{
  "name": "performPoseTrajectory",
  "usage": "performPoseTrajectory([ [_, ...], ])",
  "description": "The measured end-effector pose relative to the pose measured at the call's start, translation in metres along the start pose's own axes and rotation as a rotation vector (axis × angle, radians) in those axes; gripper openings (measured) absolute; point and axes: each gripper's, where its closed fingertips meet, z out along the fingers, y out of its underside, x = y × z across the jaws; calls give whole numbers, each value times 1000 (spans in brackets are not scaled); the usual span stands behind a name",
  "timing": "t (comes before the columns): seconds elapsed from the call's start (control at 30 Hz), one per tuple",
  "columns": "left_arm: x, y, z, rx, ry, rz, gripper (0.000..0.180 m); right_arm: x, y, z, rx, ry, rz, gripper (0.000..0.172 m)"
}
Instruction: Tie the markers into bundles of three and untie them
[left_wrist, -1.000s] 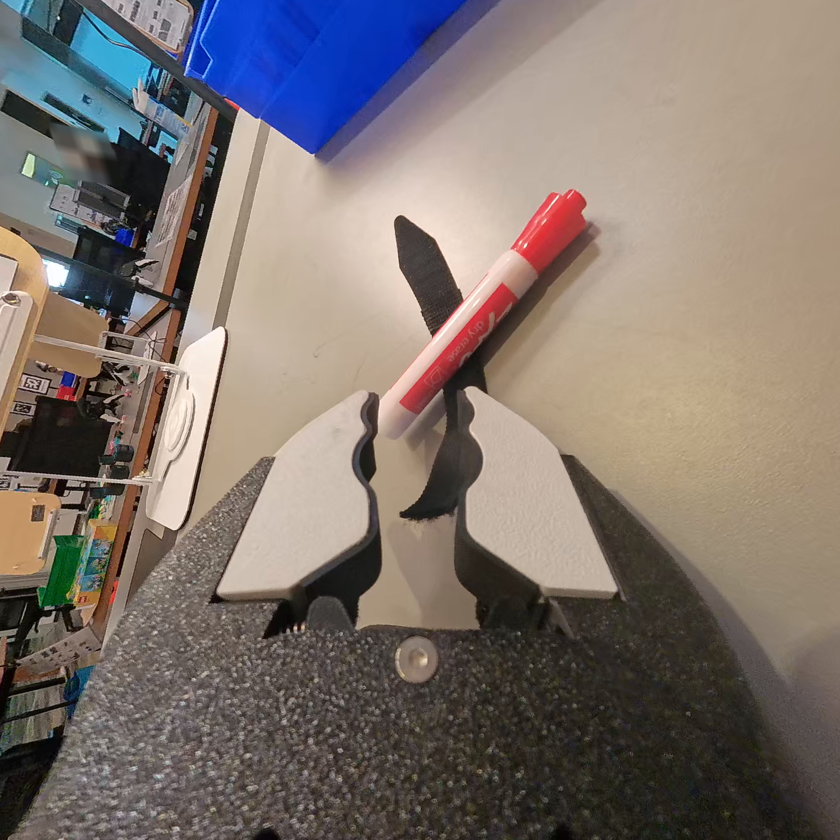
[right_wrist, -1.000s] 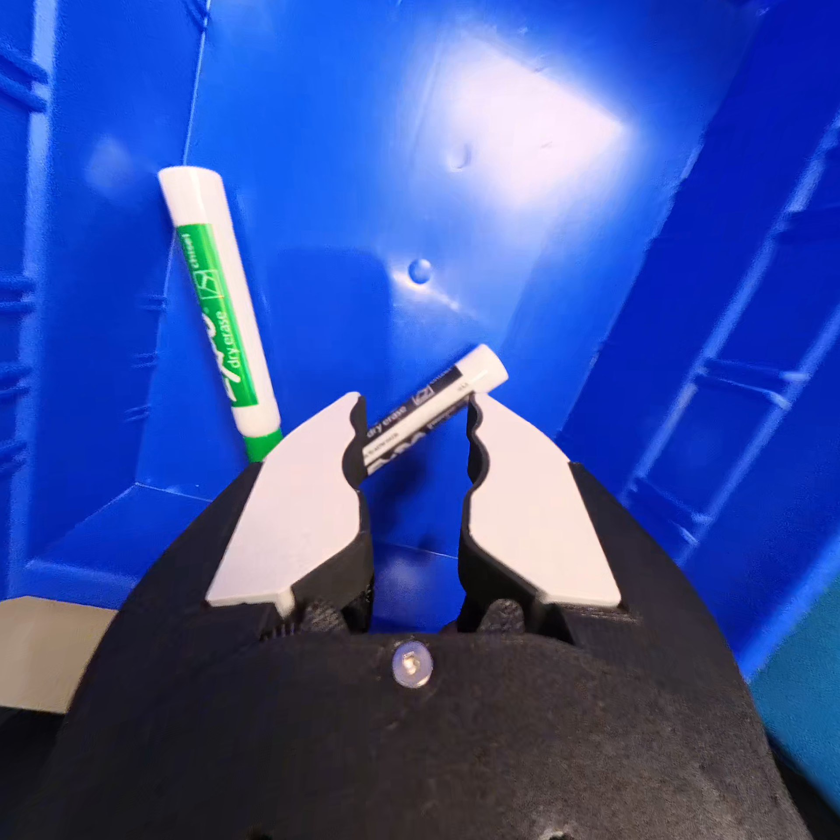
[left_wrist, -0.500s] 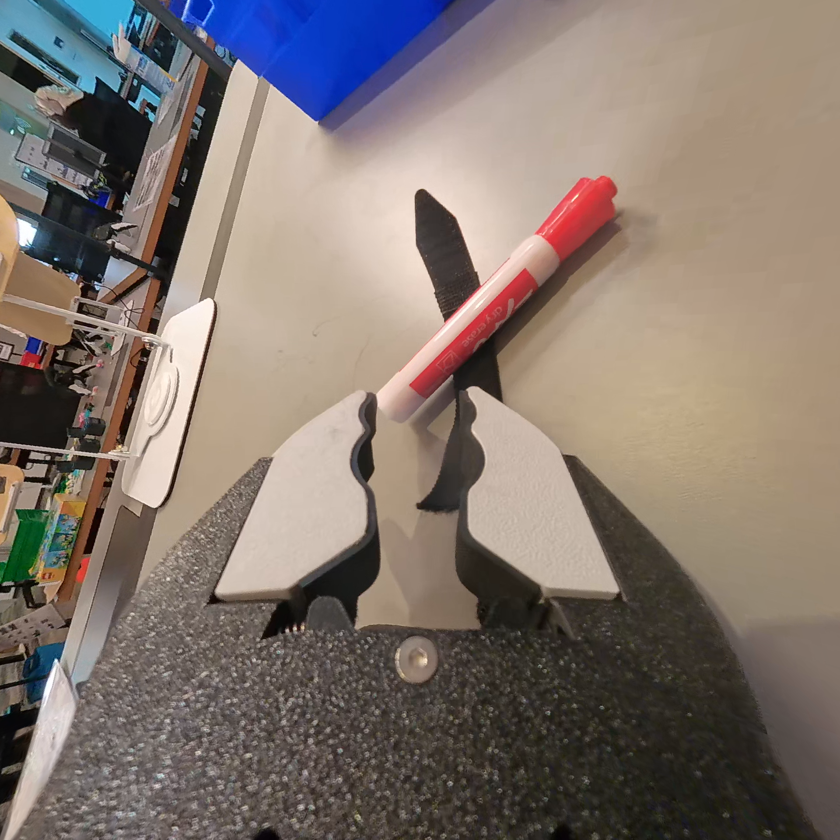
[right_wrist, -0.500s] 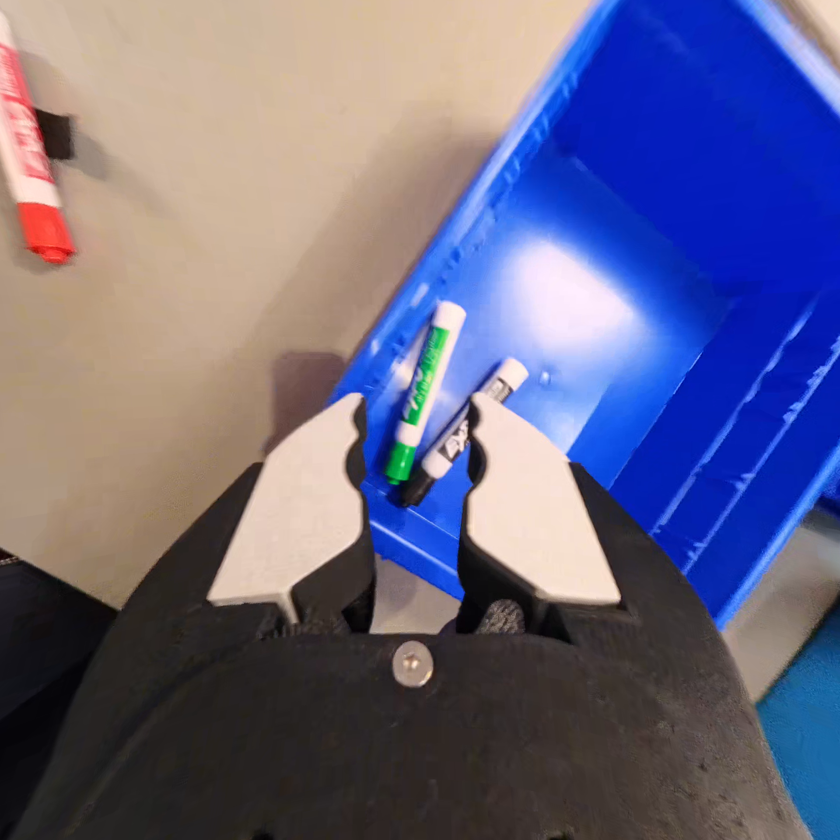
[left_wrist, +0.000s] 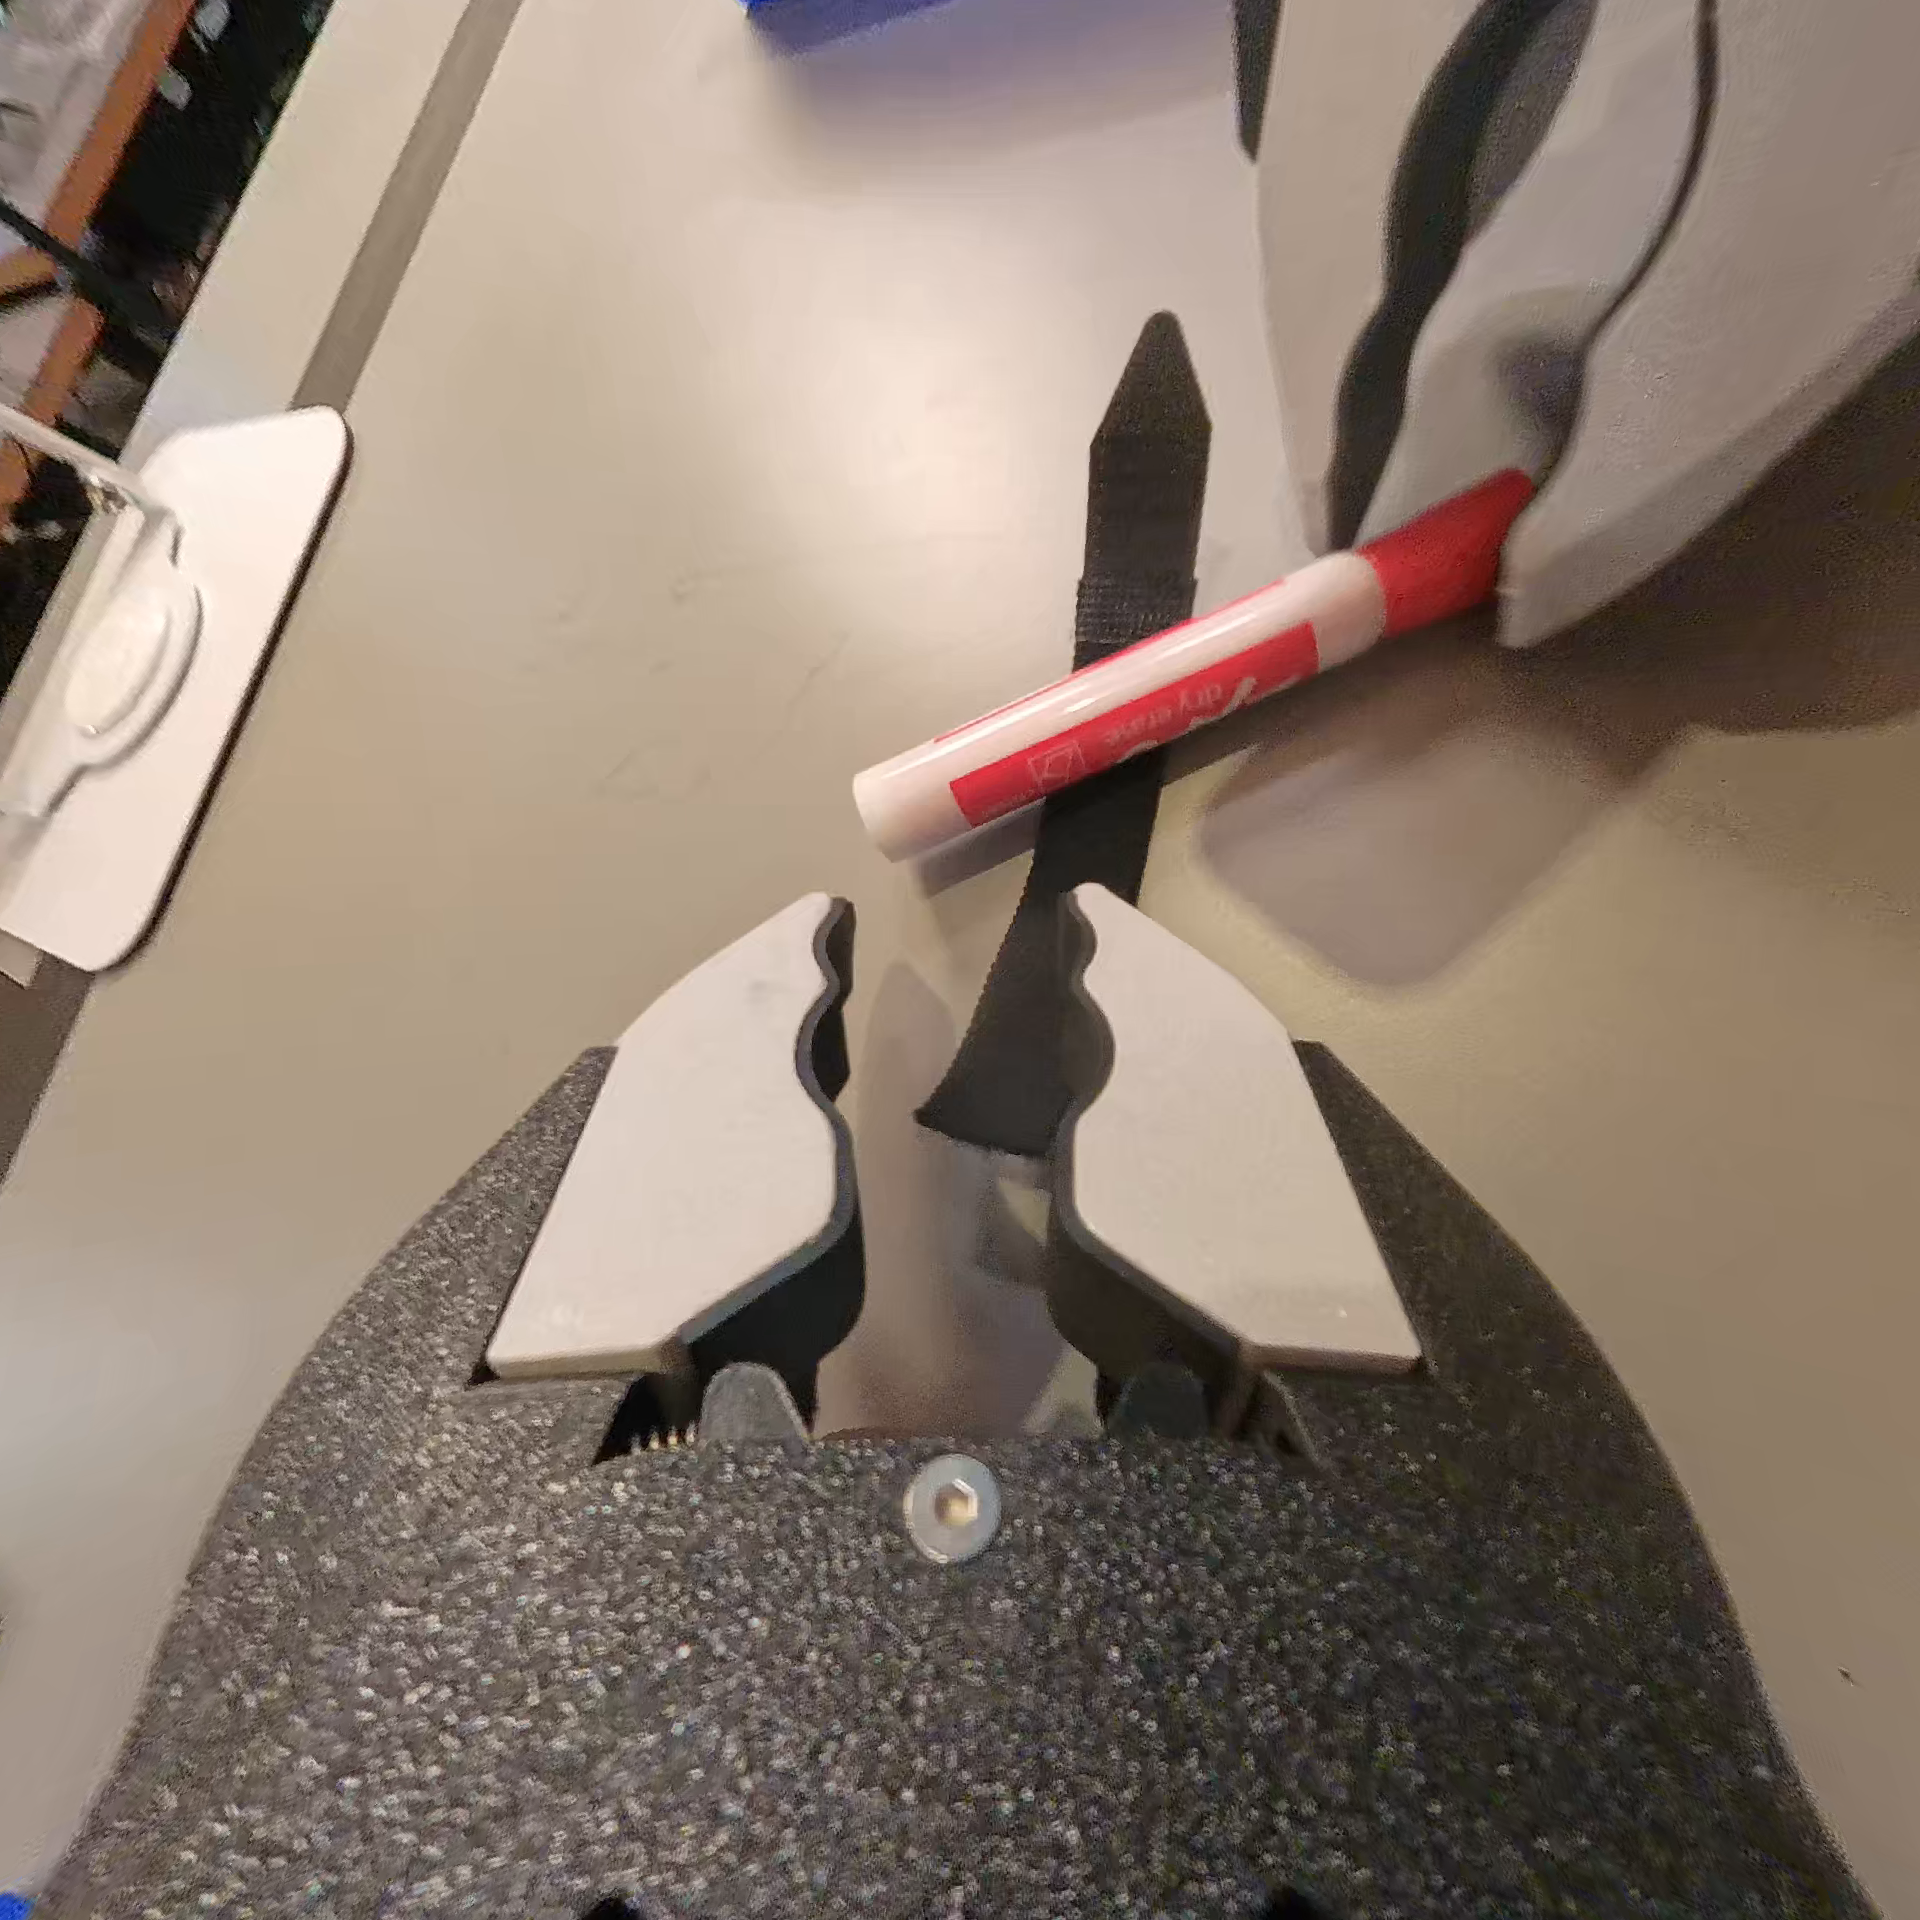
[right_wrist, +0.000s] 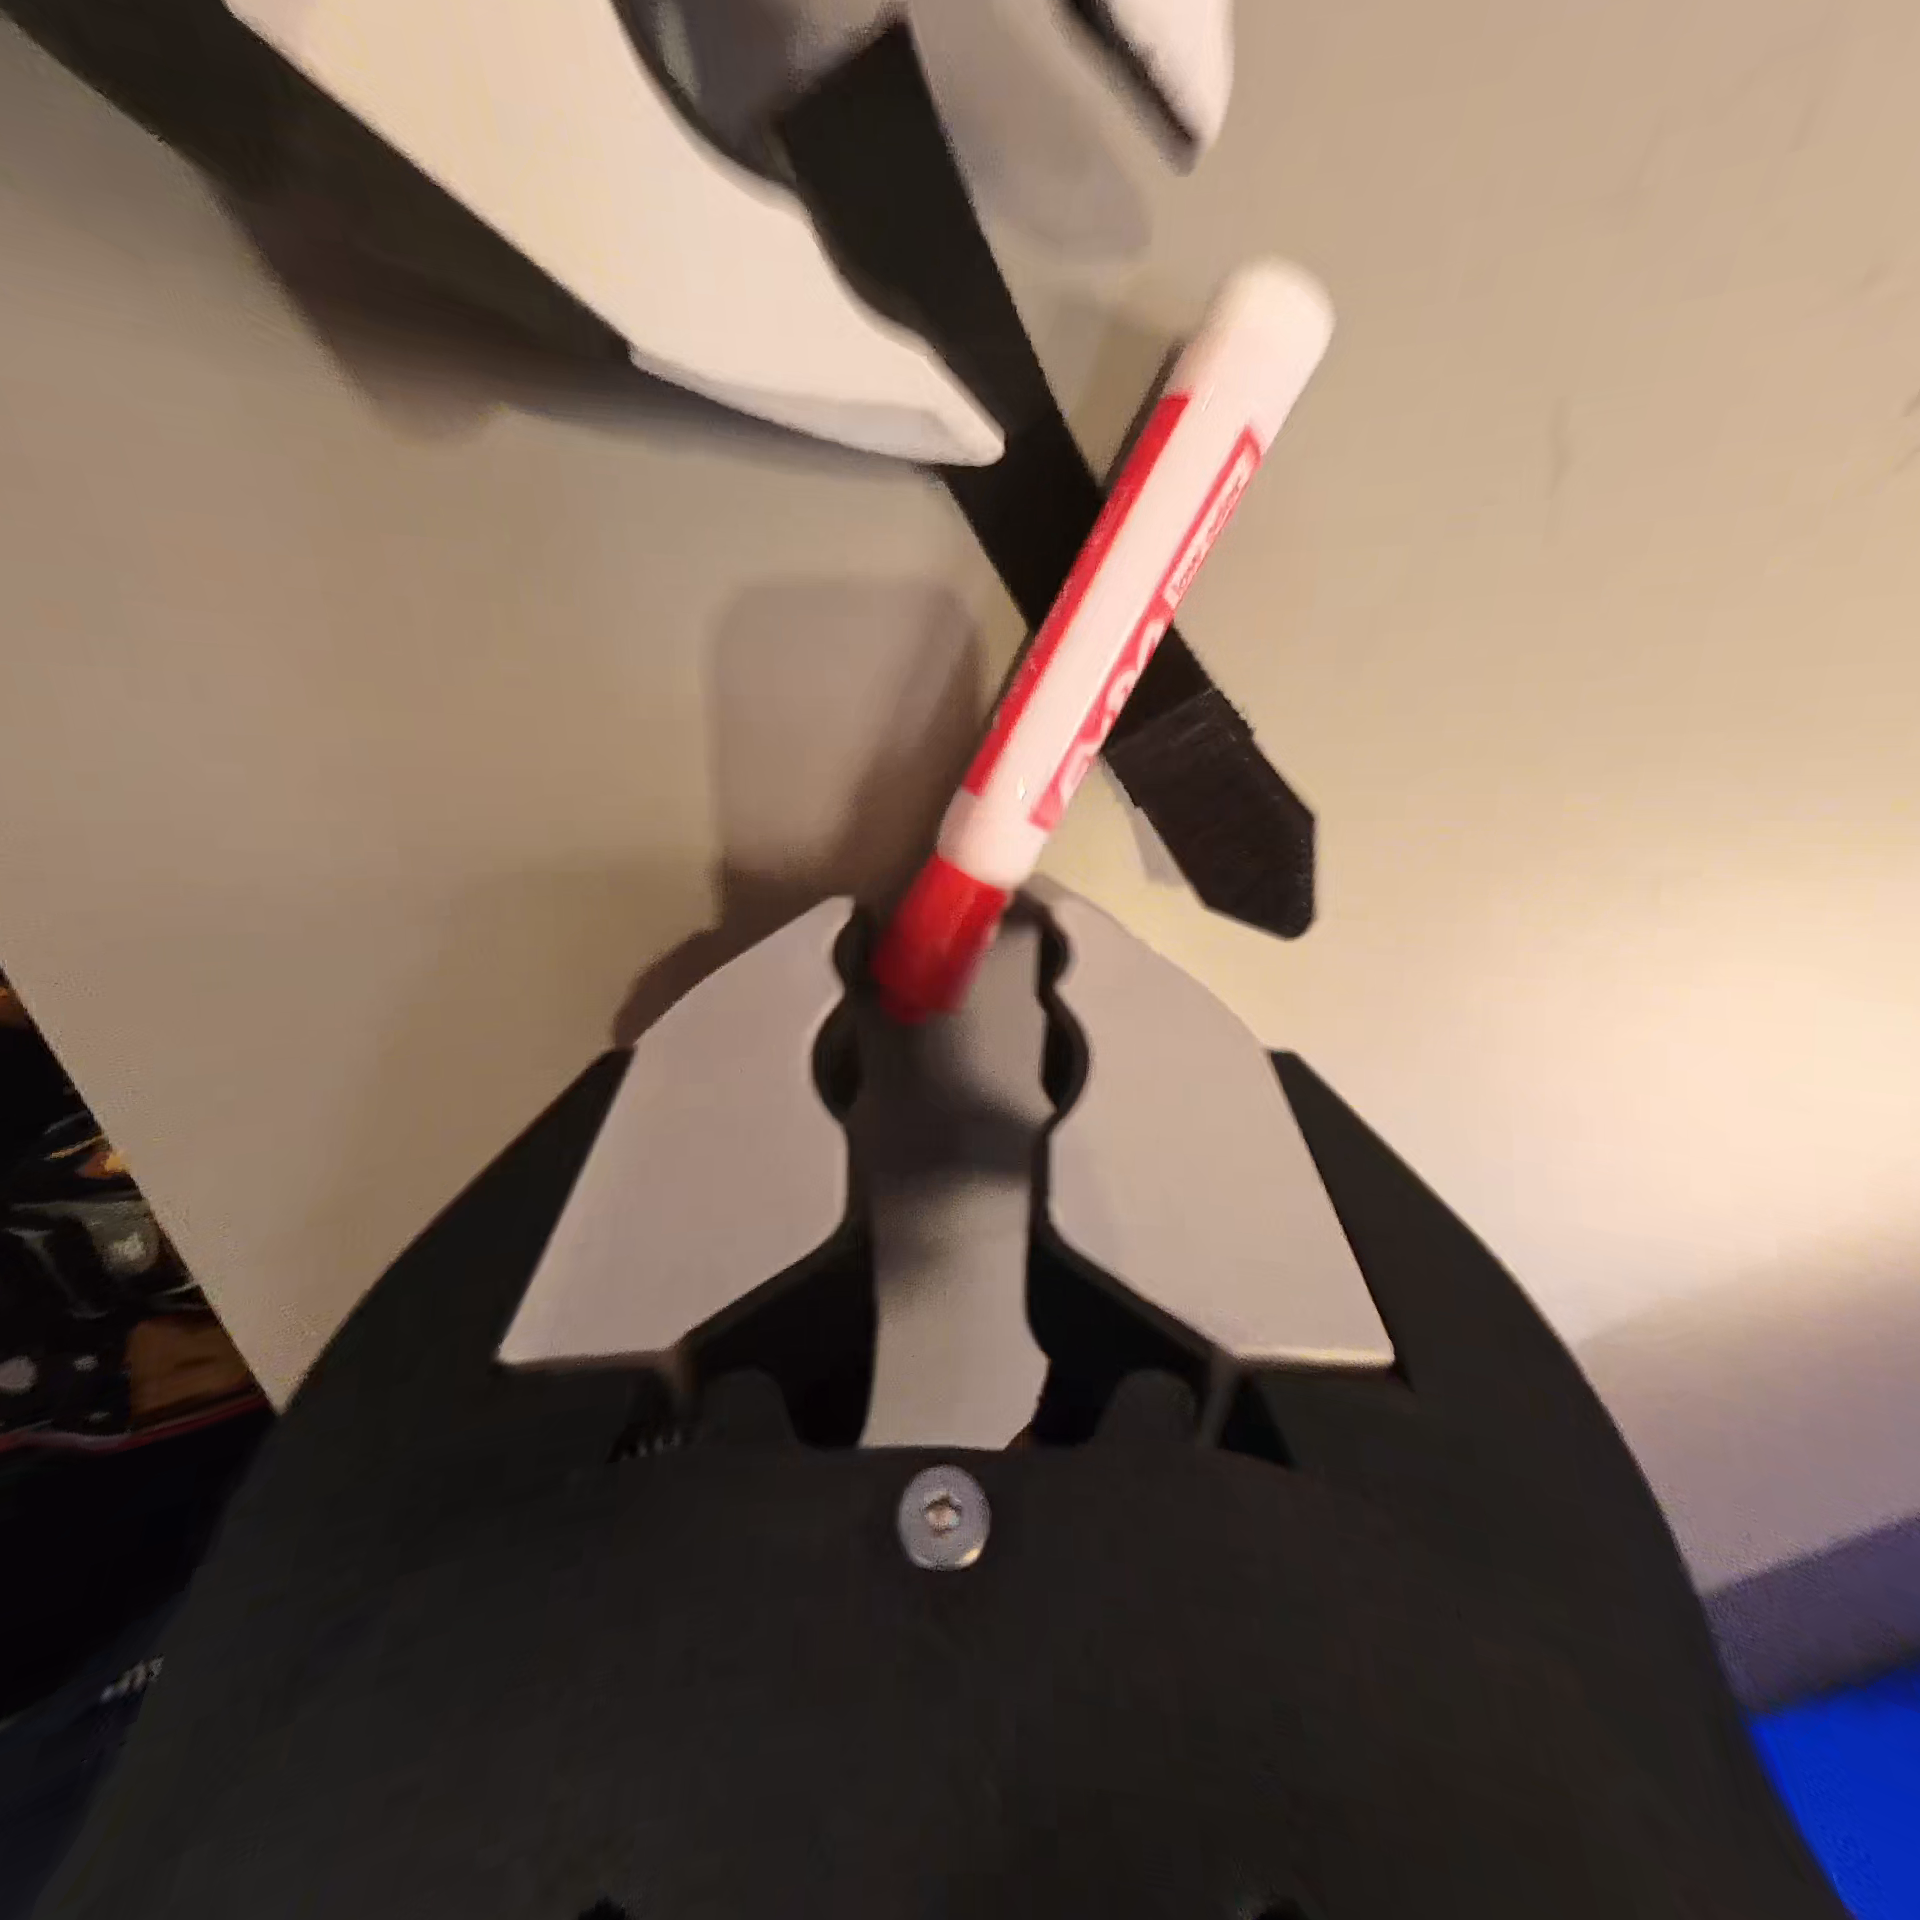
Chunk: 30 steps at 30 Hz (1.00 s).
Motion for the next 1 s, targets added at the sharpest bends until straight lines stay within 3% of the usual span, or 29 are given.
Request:
performPoseTrajectory([
  [0.03, 0, 2, 0, -10, 7, -19, 36, 1, -2, 0, 9, -6, 17, 22],
  [0.2, 1, 4, 0, -20, 24, -38, 28, 10, 3, -19, 44, 21, 31, 19],
  [0.5, -1, 4, 1, -12, 23, -61, 27, 30, 26, -116, 162, 112, 75, 17],
  [0.67, -3, 4, 2, -14, 17, -71, 27, 61, 42, -171, 221, 258, 121, 17],
  [0.83, -3, 4, 2, -14, 16, -69, 27, 122, 95, -224, 220, 462, 287, 18],
  [1.0, -3, 4, 2, -13, 18, -73, 27, 169, 173, -215, 67, 534, 474, 17],
])
